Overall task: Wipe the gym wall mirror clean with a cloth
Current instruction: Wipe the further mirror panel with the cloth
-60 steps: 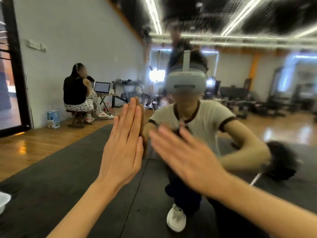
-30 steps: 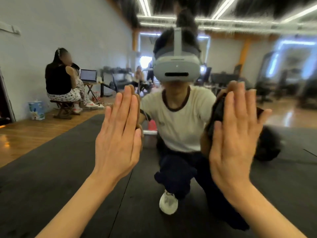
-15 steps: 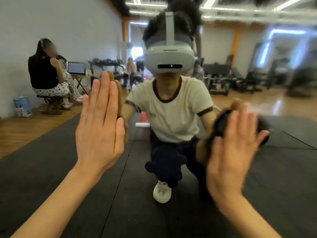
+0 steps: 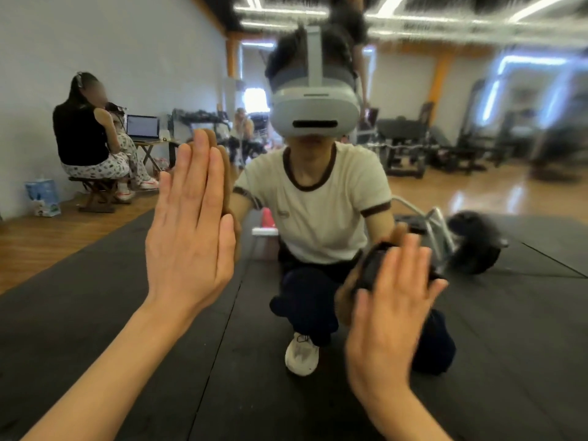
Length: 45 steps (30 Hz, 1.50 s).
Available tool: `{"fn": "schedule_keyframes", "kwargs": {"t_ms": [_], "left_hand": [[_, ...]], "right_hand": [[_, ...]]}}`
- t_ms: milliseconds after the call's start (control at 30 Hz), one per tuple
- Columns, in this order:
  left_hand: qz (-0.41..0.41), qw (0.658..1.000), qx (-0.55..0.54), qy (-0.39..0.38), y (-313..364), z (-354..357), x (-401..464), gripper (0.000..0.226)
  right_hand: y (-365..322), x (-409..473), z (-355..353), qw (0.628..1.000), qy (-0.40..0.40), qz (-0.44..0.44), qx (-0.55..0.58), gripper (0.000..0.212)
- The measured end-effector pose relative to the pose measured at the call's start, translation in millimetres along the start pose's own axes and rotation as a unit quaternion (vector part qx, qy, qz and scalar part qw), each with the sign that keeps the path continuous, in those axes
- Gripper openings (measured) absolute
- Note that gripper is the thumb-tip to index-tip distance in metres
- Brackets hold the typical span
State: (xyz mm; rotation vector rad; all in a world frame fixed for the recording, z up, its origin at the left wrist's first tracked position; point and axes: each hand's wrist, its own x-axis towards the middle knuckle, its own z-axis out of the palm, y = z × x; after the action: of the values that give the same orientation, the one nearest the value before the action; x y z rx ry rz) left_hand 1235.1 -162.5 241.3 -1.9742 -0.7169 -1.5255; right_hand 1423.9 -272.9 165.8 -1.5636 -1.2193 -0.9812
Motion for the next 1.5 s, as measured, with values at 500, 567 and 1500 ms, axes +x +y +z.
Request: {"fn": "schedule_keyframes", "kwargs": {"t_ms": [500,567,1500], "left_hand": [[-0.037,0.997,-0.061,-0.017,0.4,9.1,-3.3,0.06],[-0.021,0.997,-0.067,-0.017,26.4,7.1,0.3,0.061],[-0.012,0.999,-0.049,-0.02,107.9,28.2,10.2,0.065]], "right_hand": [[86.4,1.3,-33.0,1.0,0.01,-0.009,0.016,0.055],[41.5,17.1,-18.6,0.999,0.019,-0.045,0.021,0.056],[167.6,118.7,-90.5,0.993,0.084,-0.079,-0.008,0.047]]}}
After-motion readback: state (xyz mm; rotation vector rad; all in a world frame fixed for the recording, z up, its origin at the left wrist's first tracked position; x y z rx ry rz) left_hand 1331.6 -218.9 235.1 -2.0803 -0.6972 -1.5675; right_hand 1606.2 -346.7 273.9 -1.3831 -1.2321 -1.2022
